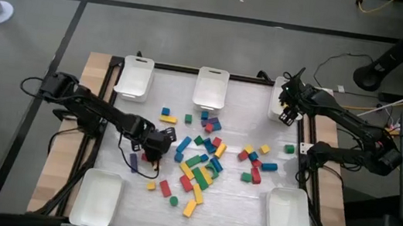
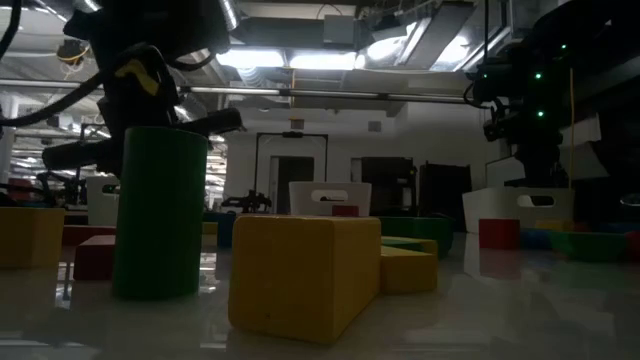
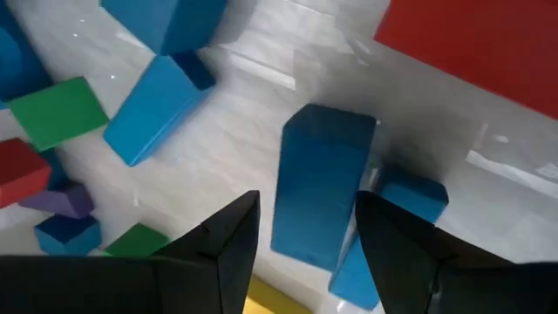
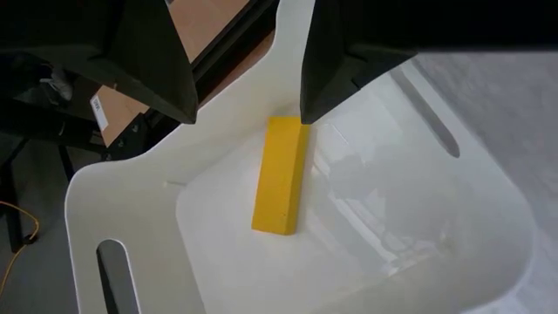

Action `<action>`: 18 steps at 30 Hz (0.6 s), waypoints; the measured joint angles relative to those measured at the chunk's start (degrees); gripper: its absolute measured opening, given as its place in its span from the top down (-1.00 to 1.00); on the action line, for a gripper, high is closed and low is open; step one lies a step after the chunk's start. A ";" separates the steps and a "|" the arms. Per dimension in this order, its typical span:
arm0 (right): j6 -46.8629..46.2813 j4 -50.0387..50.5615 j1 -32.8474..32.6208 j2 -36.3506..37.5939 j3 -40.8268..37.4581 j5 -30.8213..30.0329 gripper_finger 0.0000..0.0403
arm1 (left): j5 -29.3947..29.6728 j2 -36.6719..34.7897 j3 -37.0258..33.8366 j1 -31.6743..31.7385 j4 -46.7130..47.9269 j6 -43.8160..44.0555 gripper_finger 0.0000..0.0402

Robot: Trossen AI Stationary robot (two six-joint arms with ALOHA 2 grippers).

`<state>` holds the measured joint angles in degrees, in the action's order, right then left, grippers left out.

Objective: Sort blocks
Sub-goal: Put the blue block into the top center white bin

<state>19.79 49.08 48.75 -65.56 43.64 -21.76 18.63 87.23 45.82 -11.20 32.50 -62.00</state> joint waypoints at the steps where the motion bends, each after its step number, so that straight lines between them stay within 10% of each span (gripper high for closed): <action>1: 0.00 0.00 0.00 0.00 0.00 0.17 -0.02 | -0.05 0.34 0.00 0.00 -0.37 -0.04 0.09; 18: 0.01 -0.09 0.00 0.01 0.00 0.36 -0.02 | -1.30 6.26 0.16 0.04 -1.56 8.27 0.09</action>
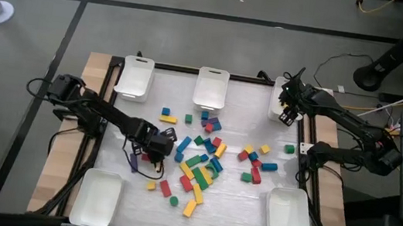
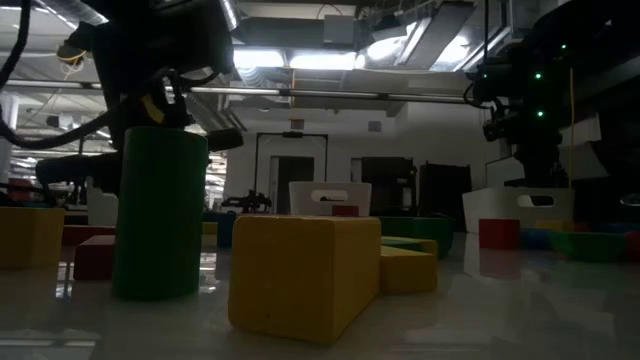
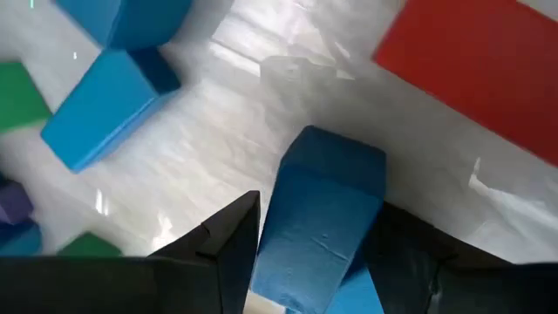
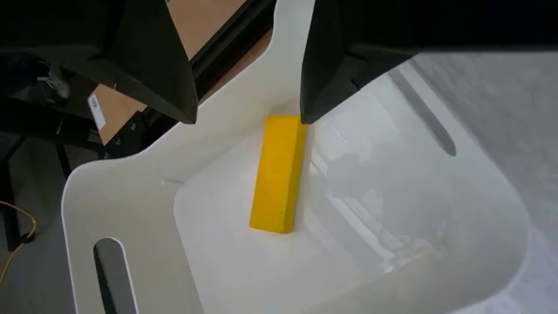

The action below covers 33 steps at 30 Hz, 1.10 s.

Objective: Sort blocks
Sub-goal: Put the blue block into the top center white bin

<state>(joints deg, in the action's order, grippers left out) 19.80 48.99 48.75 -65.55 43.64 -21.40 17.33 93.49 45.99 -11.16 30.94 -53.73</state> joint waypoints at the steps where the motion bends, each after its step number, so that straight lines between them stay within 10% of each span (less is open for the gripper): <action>1: -0.01 0.01 0.00 0.01 0.00 -0.08 -0.02 | 0.00 0.01 -0.03 0.00 -0.04 0.94 0.09; 13: -0.06 2.03 0.02 0.08 5.11 3.24 -0.02 | 0.02 0.13 -0.14 0.00 -0.84 13.00 0.44; 33: -0.08 0.03 -0.02 0.12 7.48 40.85 -0.02 | 5.81 -4.81 2.88 7.65 -25.27 25.14 0.44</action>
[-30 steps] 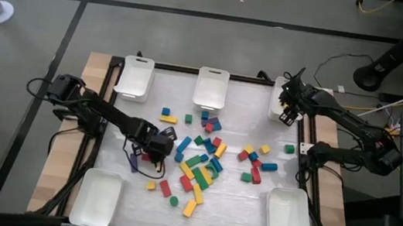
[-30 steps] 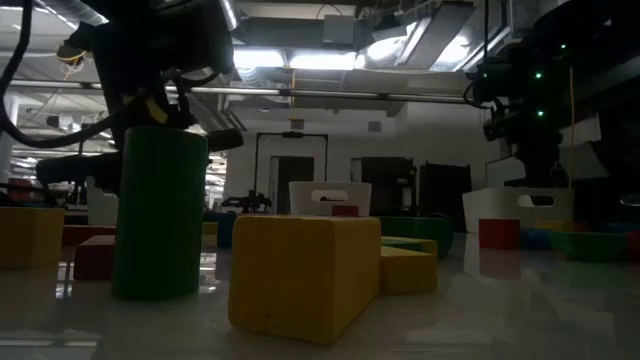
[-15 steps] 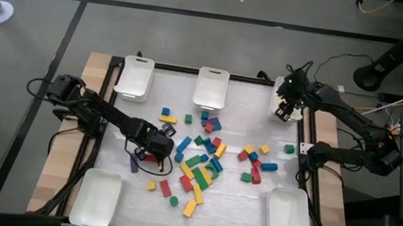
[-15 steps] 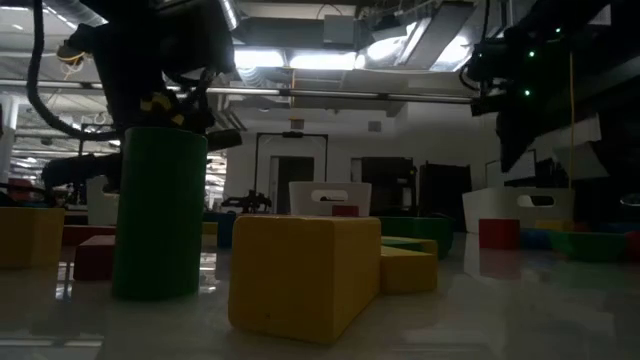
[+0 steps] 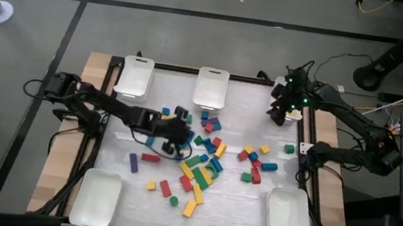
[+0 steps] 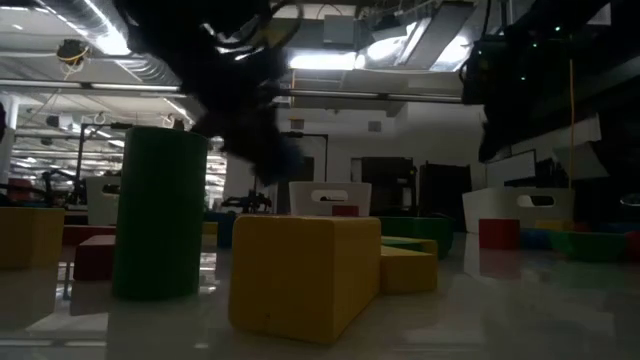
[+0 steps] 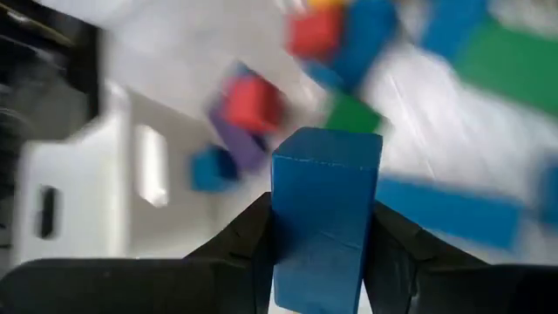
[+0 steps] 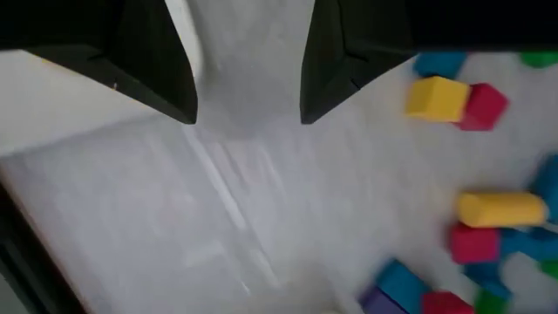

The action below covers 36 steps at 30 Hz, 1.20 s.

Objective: Sort blocks
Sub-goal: Put the blue block into the top center white bin

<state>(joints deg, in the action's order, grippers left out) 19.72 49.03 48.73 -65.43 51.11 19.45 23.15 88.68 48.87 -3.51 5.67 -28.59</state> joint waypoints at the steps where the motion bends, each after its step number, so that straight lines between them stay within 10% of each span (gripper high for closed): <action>1: -0.22 -0.18 -0.02 0.00 0.00 1.37 -0.02 | -0.03 0.00 0.01 1.01 -2.74 -0.56 0.44; 17: -6.95 -1.84 -20.19 0.00 -0.13 -3.47 -0.02 | -10.26 1.99 0.10 20.81 -26.32 15.10 0.41; 36: -57.71 26.26 -35.89 0.00 -0.20 -22.66 -0.02 | -14.16 16.16 0.10 25.75 -44.63 11.73 0.34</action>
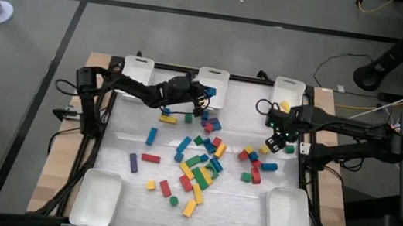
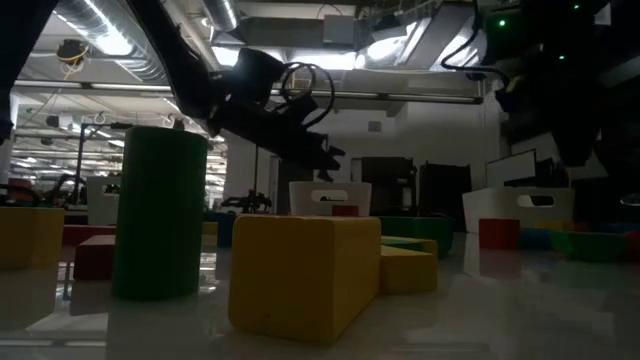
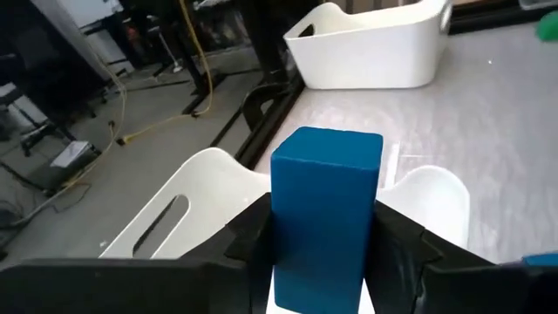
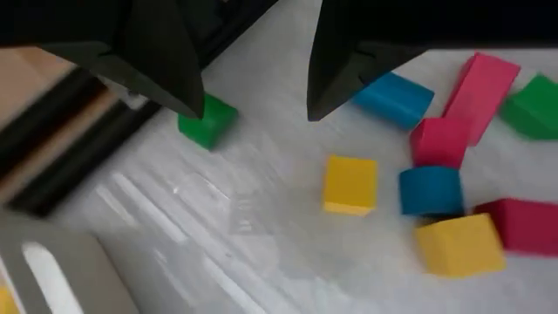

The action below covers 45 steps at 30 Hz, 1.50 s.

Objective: Sort blocks
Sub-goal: Put the blue block into the top center white bin, then put the green block into the bottom right white bin

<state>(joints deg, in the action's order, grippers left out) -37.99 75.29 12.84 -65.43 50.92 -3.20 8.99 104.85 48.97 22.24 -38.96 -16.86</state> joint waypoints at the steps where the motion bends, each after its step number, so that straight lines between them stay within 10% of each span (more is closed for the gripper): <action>1: -1.95 0.51 -0.26 0.00 0.00 -0.59 -0.02 | 0.50 -0.01 0.00 0.00 -0.06 0.32 0.31; 14: -17.76 5.44 -0.07 -0.02 0.00 -4.83 -0.02 | 1.69 -0.05 0.00 0.00 0.10 2.45 -0.05; 45: -24.73 0.47 5.20 -2.94 -5.01 -1.07 -0.02 | 1.71 -0.14 0.00 -4.42 -0.78 -1.22 -0.06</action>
<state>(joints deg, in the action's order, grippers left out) -62.72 75.76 18.04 -68.37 45.91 -4.27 10.69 104.71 48.97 17.82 -39.75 -18.08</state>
